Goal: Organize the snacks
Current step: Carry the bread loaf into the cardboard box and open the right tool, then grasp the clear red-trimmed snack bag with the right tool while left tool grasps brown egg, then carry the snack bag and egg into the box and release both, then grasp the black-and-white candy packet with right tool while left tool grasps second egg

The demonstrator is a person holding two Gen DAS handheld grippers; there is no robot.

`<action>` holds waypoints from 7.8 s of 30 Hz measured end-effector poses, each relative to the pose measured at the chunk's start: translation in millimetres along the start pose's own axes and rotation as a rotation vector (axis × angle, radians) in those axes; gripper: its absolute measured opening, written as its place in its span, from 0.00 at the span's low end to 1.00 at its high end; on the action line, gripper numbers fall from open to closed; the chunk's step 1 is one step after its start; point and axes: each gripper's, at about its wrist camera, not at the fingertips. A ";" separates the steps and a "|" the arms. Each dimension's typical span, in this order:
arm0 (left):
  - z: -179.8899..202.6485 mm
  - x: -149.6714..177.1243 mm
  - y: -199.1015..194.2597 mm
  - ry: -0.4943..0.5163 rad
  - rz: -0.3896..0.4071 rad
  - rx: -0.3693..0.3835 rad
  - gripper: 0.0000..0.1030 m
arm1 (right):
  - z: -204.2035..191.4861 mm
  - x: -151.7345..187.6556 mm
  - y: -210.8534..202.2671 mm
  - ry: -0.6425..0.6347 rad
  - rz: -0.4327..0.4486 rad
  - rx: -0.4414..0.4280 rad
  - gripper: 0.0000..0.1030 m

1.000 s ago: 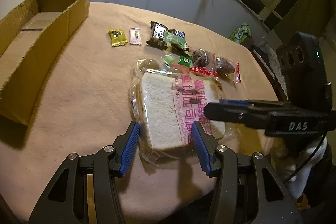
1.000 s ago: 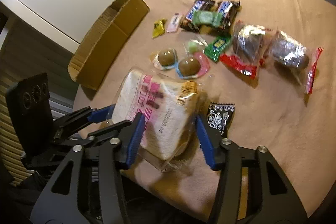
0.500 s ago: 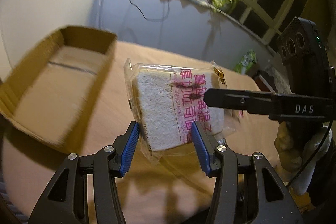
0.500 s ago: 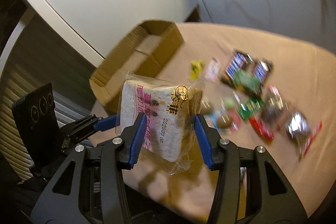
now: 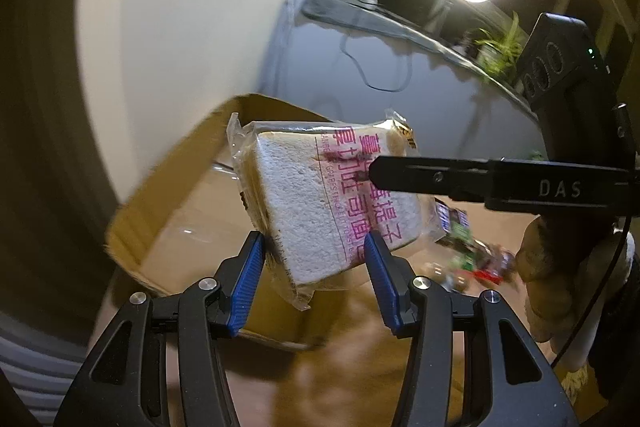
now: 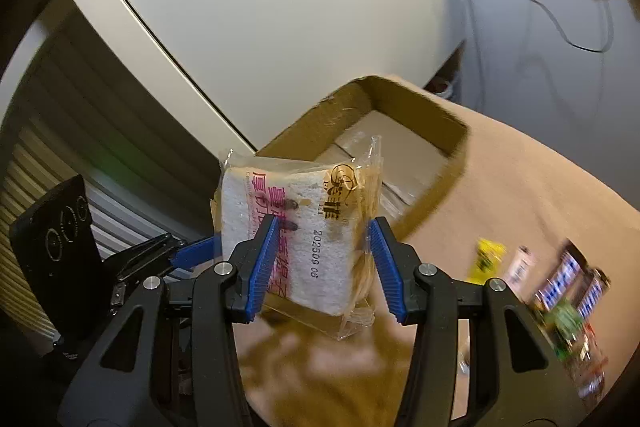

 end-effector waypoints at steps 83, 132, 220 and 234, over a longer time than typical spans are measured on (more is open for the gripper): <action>148.3 72.5 126.3 0.349 -0.248 0.102 0.49 | 196.9 169.9 -115.8 -0.018 -0.003 0.476 0.66; 139.1 75.5 100.4 0.345 -0.152 0.100 0.28 | 183.7 169.6 -137.6 0.008 0.041 0.489 0.38; 19.3 18.8 -9.6 0.196 0.128 -0.108 0.46 | 37.1 -3.2 -12.6 -0.111 0.160 0.200 0.59; 82.6 39.0 9.4 0.261 0.057 0.029 0.46 | 101.5 64.5 -119.7 -0.031 0.185 0.393 0.74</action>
Point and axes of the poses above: each gripper's, at about its wrist camera, not at the fingertips, and y roughly the way its jaws point, z to its right, x to its underside, and after that the axes turned 6 degrees about z, right-handed
